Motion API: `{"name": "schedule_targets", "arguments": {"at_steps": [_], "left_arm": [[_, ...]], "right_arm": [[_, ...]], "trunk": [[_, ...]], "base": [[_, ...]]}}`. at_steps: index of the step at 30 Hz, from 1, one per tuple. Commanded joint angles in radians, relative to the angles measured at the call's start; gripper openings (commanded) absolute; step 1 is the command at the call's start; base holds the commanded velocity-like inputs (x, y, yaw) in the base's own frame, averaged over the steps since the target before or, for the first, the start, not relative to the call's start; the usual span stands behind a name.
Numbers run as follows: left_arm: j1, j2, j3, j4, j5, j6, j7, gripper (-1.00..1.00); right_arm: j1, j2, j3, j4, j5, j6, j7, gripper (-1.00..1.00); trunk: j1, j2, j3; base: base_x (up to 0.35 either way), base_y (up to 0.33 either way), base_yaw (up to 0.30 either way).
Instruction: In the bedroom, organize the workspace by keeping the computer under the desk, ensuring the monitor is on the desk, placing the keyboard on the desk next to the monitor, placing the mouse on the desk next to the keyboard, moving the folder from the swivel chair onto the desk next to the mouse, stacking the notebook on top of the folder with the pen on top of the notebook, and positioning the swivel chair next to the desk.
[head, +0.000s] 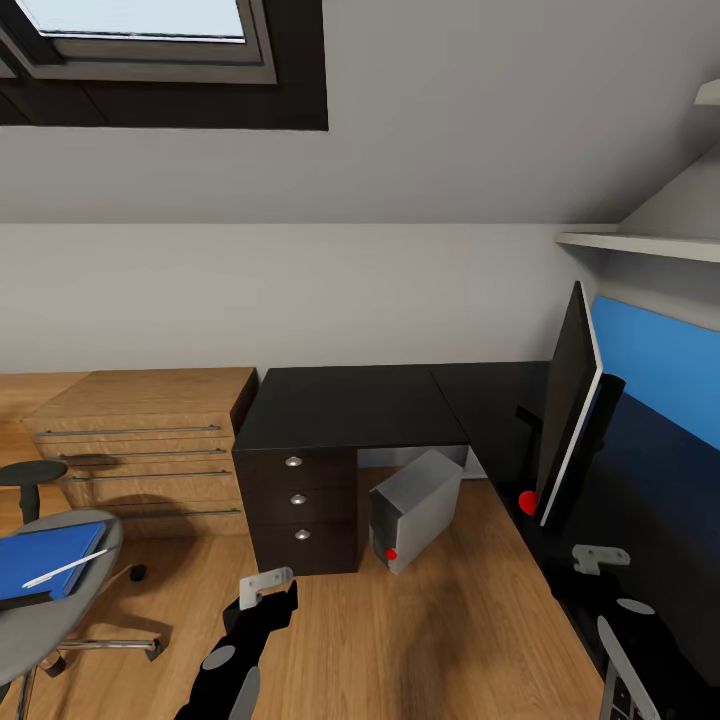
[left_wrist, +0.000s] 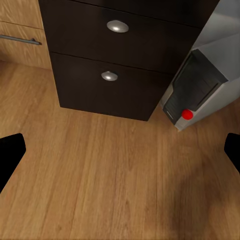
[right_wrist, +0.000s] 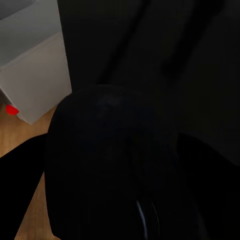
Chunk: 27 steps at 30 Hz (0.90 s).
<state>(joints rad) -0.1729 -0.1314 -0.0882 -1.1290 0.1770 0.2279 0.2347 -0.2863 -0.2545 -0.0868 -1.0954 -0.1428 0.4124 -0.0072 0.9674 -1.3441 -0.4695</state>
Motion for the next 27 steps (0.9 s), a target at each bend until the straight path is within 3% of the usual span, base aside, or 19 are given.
{"name": "schedule_targets", "arguments": {"at_steps": [1,10,20,27], "left_arm": [[0.000,0.001,-0.002,-0.001,0.010,0.004,0.008,1.00],[0.000,0.004,-0.002,0.004,0.010,0.004,0.008,1.00],[0.000,0.004,-0.002,0.005,0.010,0.004,0.008,1.00],[0.000,0.004,-0.002,0.004,0.010,0.004,0.008,1.00]], "right_arm": [[0.000,0.000,-0.001,-0.001,-0.009,0.005,0.000,-1.00],[0.001,0.000,0.000,-0.021,-0.009,0.009,-0.001,-1.00],[0.002,0.004,0.001,-0.054,-0.009,0.074,-0.002,-1.00],[0.002,0.007,0.050,-0.056,-0.010,0.108,-0.006,-1.00]], "trunk": [[0.000,-0.001,-0.001],[0.000,-0.001,-0.001],[0.000,-0.001,-0.001],[0.000,-0.001,-0.001]], "base": [[0.000,0.000,0.000],[-0.036,0.000,0.000],[-0.087,0.000,0.000],[-0.001,0.000,0.000]]}}
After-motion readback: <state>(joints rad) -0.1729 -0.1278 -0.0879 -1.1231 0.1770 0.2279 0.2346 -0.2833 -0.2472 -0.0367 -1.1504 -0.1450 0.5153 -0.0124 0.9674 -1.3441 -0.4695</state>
